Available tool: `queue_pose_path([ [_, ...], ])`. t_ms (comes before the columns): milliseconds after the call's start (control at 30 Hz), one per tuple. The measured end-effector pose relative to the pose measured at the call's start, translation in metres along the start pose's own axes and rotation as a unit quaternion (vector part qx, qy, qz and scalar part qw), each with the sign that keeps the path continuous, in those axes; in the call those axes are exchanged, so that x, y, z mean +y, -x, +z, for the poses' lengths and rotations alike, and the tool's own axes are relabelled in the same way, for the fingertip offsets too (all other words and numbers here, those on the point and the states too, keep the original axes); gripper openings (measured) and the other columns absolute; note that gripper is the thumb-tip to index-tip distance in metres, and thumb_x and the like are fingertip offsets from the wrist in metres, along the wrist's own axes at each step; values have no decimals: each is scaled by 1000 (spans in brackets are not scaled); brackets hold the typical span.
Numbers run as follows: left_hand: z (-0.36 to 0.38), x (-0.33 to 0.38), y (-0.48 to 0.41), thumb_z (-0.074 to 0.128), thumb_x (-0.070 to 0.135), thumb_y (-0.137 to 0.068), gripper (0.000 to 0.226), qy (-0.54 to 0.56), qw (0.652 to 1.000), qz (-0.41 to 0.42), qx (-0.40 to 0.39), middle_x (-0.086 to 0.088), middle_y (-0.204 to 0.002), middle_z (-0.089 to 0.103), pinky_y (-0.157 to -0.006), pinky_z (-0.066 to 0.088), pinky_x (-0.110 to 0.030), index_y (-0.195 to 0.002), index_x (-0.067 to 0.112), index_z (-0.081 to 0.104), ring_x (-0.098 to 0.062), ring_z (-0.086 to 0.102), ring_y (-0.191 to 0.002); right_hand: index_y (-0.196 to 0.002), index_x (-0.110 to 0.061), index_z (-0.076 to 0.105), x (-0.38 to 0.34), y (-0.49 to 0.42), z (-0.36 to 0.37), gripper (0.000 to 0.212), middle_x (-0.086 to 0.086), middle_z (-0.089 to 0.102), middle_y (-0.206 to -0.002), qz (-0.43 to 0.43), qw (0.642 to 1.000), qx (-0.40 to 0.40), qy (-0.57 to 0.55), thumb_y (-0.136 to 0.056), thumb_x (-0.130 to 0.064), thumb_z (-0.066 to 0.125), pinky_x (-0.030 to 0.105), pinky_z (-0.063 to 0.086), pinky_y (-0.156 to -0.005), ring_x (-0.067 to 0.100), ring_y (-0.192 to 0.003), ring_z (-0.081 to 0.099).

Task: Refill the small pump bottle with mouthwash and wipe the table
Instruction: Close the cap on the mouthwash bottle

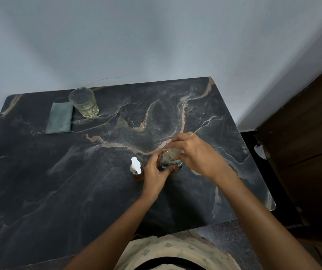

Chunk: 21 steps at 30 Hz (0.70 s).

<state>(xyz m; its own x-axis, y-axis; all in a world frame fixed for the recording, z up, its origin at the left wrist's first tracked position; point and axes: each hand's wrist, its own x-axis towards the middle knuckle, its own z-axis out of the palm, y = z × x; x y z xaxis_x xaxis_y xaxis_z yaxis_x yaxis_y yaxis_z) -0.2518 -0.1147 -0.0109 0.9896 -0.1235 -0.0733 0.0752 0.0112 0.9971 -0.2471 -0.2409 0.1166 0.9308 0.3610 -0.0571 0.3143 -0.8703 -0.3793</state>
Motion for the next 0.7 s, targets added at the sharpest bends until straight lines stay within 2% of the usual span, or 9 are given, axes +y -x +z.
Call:
queue_pose_path([
  [100, 0, -2, 0, 78, 11, -67, 60, -1, 1000, 1, -2, 10, -104, 66, -88, 48, -22, -100, 55, 55, -7, 62, -102, -117, -13, 56, -2, -1, 5, 36, 6, 52, -112, 63, 997, 17, 32, -85, -29, 60, 33, 47, -79, 22, -104, 51],
  [200, 0, -3, -1, 77, 6, -68, 62, 4, 1000, -5, -2, 7, -107, 65, -93, 46, -33, -100, 54, 55, -12, 61, -105, -111, -12, 55, -2, -1, 9, 42, 5, 52, -110, 84, 994, 33, 66, -83, -43, 58, 32, 48, -79, 21, -100, 52],
  [267, 0, -3, -1, 76, 7, -68, 62, 2, 1000, -5, -5, 8, -106, 65, -93, 46, -34, -101, 55, 55, -11, 61, -105, -120, -14, 51, 0, 1, 8, 45, 4, 51, -119, 66, 996, 27, 45, -84, -40, 58, 30, 44, -86, 20, -107, 49],
  [333, 0, -3, -1, 77, 11, -67, 60, -4, 1000, -4, 0, 9, -104, 66, -91, 47, -28, -101, 55, 55, -8, 61, -103, -129, -17, 46, 0, 5, 4, 45, 2, 47, -132, 28, 1000, 8, -9, -87, -23, 59, 30, 42, -93, 20, -119, 44],
  [400, 0, -3, -1, 77, 10, -67, 58, -6, 1000, -1, 3, 12, -101, 66, -86, 48, -19, -100, 54, 55, -4, 62, -100, -126, -15, 51, 0, 6, 0, 42, 4, 48, -133, -10, 999, -15, -31, -86, -2, 56, 35, 45, -95, 22, -121, 45],
  [467, 0, -4, 0, 77, 8, -67, 57, -5, 1000, -3, 5, 13, -101, 66, -85, 47, -16, -99, 51, 56, -2, 61, -100, -120, -11, 57, 1, 5, 0, 41, 7, 52, -129, -27, 999, -21, -16, -84, 9, 51, 37, 46, -92, 24, -115, 50],
  [533, 1, -3, 0, 77, 8, -67, 56, -5, 1000, -5, 5, 13, -103, 65, -86, 47, -16, -98, 50, 56, -2, 61, -100, -120, -12, 57, 0, 4, 2, 38, 6, 52, -126, -6, 1000, -10, 0, -87, 4, 51, 38, 47, -90, 25, -110, 50],
  [600, 1, -3, 0, 78, 9, -67, 58, -10, 1000, -4, 6, 13, -103, 64, -85, 47, -16, -97, 53, 55, -1, 61, -100, -122, -14, 54, -2, 4, 4, 34, 6, 51, -121, 30, 999, 11, 6, -89, -10, 54, 39, 48, -88, 24, -108, 49],
  [700, 1, -2, -1, 78, 12, -67, 57, -15, 1000, -4, 4, 6, -106, 65, -89, 48, -24, -99, 52, 55, -6, 62, -101, -122, -13, 52, -5, 2, 7, 35, 7, 50, -115, 69, 997, 34, -1, -88, -23, 57, 36, 49, -84, 23, -107, 50],
])
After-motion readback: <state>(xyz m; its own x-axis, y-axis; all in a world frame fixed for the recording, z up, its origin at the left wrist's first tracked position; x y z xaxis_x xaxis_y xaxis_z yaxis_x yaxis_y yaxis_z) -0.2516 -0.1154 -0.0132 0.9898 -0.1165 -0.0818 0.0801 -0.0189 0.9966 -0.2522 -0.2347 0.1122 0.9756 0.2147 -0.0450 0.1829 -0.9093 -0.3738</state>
